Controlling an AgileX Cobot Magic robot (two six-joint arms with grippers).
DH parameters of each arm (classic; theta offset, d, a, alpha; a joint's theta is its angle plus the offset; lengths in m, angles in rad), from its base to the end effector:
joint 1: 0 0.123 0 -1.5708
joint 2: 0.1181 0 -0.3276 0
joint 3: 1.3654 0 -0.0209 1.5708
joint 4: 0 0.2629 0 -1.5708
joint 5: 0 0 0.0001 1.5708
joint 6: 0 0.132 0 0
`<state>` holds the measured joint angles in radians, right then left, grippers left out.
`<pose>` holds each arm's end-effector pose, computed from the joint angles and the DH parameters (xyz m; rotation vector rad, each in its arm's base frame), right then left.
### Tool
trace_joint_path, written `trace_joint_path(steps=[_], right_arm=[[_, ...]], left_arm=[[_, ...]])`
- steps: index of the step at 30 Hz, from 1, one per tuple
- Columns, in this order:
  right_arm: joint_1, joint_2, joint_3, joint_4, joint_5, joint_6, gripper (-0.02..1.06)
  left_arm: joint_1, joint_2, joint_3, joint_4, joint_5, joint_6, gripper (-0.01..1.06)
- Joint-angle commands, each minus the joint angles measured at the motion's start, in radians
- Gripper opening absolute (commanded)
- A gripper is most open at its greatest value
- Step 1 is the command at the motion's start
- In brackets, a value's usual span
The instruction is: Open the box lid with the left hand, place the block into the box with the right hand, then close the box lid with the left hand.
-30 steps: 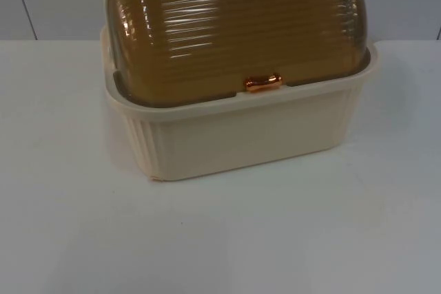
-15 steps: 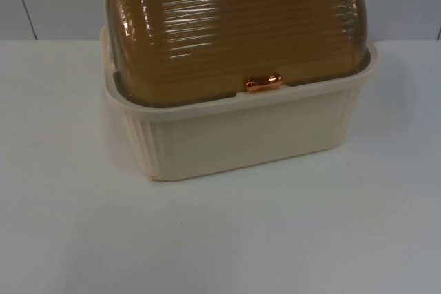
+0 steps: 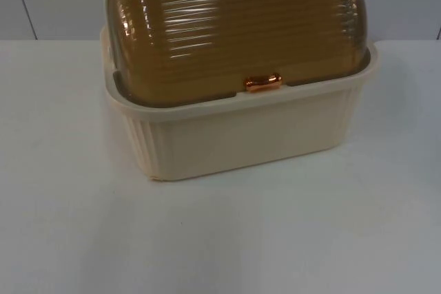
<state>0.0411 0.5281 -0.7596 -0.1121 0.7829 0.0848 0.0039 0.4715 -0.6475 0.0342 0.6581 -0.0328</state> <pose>0.0997 -0.0063 0.3639 0.0132 2.0305 -0.0511 0.0979 0.0031 0.3429 -0.0232 1.9651 0.0193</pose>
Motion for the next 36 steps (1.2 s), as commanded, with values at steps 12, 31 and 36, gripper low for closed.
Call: trace_joint_path(steps=[12, 31, 36], right_arm=[[0.003, 0.204, -0.180, -0.063, -0.104, 0.009, 1.05], [0.003, 0.247, -0.182, -0.119, -0.091, 0.009, 1.05], [0.003, 0.247, -0.182, -0.119, -0.083, 0.009, 1.05]], left_arm=[[-0.004, 0.353, -0.222, -0.003, -0.111, -0.006, 1.02], [-0.360, 0.639, -0.276, 0.000, -0.121, 0.141, 1.02], [-0.516, 0.707, -0.276, 0.007, -0.169, 0.211, 1.02]])
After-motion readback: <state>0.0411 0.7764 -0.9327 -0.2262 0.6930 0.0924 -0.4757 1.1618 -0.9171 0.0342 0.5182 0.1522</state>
